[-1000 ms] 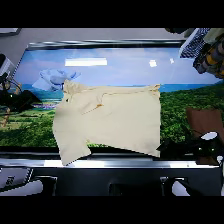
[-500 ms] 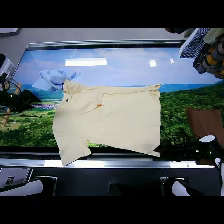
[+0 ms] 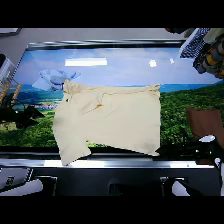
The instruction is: Fold the clothes and pants, and hang the long-sleeved shirts on hangers.
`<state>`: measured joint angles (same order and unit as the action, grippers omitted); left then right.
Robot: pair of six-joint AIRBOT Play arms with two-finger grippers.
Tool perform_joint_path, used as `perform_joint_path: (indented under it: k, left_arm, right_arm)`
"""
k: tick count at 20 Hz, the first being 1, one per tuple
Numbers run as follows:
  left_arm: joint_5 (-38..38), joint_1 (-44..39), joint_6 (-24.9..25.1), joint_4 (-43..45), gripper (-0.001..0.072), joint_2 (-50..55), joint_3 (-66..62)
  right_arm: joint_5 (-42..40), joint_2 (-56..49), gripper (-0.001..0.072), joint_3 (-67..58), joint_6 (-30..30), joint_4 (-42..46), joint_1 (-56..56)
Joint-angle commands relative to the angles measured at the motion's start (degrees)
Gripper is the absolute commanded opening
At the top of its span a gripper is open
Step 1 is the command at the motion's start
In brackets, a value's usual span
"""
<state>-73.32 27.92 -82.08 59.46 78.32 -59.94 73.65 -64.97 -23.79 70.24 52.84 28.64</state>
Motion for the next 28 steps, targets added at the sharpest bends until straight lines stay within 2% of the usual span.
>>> perform_joint_path:
  k: [1,8,14,19,20,22,23,24,25,28]
  left_arm:
    - [2.51,3.61,6.56,-4.85,0.0552,-0.20,7.72]
    - [3.87,3.76,13.35,-8.79,0.0550,1.81,14.10]
    - [3.80,3.61,14.64,-9.38,0.0533,3.63,14.19]
    - [5.51,0.00,14.62,-9.42,0.0531,6.80,14.19]
    - [6.34,-0.81,14.62,-9.42,0.0464,7.02,14.19]
    - [6.97,-1.64,14.60,-9.60,0.0159,6.99,14.12]
    - [6.91,-1.68,14.62,-10.01,0.0054,6.95,14.01]
    - [6.86,-1.70,14.62,-10.49,0.0017,6.73,13.86]
    - [6.73,-1.73,14.62,-11.08,0.0016,6.49,13.55]
    - [4.90,-3.28,14.62,-12.00,0.0015,5.05,10.27]
  right_arm:
    - [-0.52,0.04,0.0031,-0.02,-0.24,-0.28,0.04]
    - [-1.57,0.04,0.0032,-0.02,-0.63,-0.70,0.04]
    - [-2.08,0.09,0.0032,-0.02,-1.18,-1.86,0.04]
    - [-2.01,0.09,0.0032,-0.02,-1.95,-3.15,0.04]
    - [-1.95,0.09,0.0031,-0.02,-1.95,-3.28,0.04]
    - [-1.70,0.09,0.0031,-0.02,-2.29,-3.80,0.02]
    - [-1.51,0.09,0.0031,-0.04,-3.21,-5.35,0.02]
    - [-1.03,0.09,0.0031,-0.09,-5.29,-8.24,0.02]
    - [-0.50,0.09,0.0030,-0.33,-8.11,-11.78,0.02]
    - [-1.79,0.09,0.0029,-4.72,-9.86,-16.57,-0.63]
